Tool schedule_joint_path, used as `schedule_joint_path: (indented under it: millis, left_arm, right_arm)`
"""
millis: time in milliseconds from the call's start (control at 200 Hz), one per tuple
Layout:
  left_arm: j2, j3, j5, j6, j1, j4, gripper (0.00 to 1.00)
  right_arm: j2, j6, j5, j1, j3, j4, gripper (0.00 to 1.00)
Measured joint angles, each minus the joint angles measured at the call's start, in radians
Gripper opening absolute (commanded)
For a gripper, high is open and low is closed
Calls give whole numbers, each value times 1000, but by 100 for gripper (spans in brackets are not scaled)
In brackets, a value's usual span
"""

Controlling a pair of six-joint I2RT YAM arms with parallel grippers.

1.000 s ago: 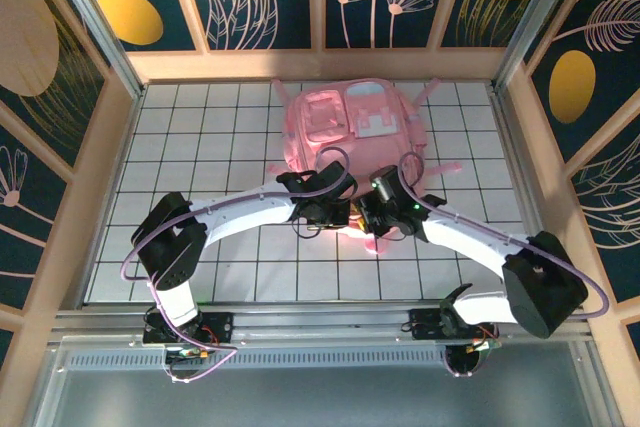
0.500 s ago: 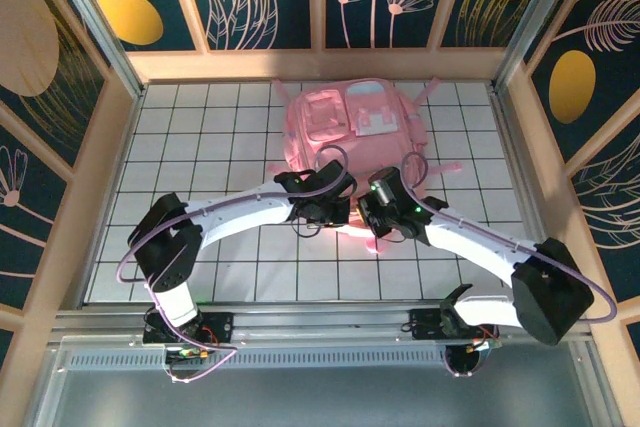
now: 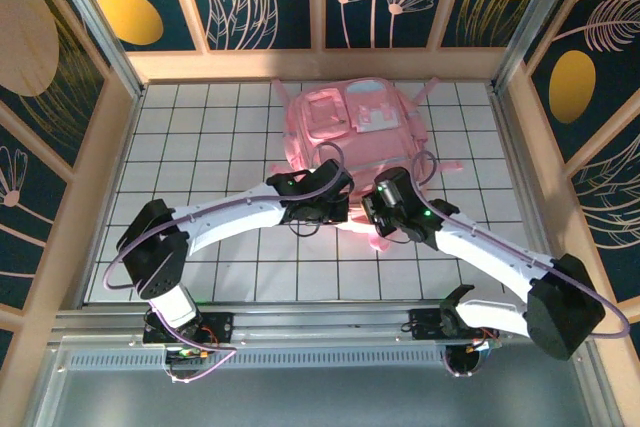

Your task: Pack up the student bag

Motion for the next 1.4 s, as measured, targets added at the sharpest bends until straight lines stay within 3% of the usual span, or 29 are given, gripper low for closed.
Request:
schedule_joint_path:
  millis: [420,536,621,1021,1396]
  left_arm:
    - [-36,-16,-27,0,-6,28,0]
    - [-47,-35,-29,1,-6,43,0]
    - [-50,-60,-39,4,0,18,0]
    - [-51,-45,-27,31,-11,-12,0]
    - [-70,-16,-35,30,-21,-34,0]
  right_arm:
    - [-65,-1,-7,-19,-10,-8,0]
    - [-65,-8,-40,-34,-18,-2,33]
    - [-68,-29,-40,-61,-16,-19,45]
    - [-214,28,-87,-70,-54,-61,54]
    - [-111,57,-175,-50,-72,4,56]
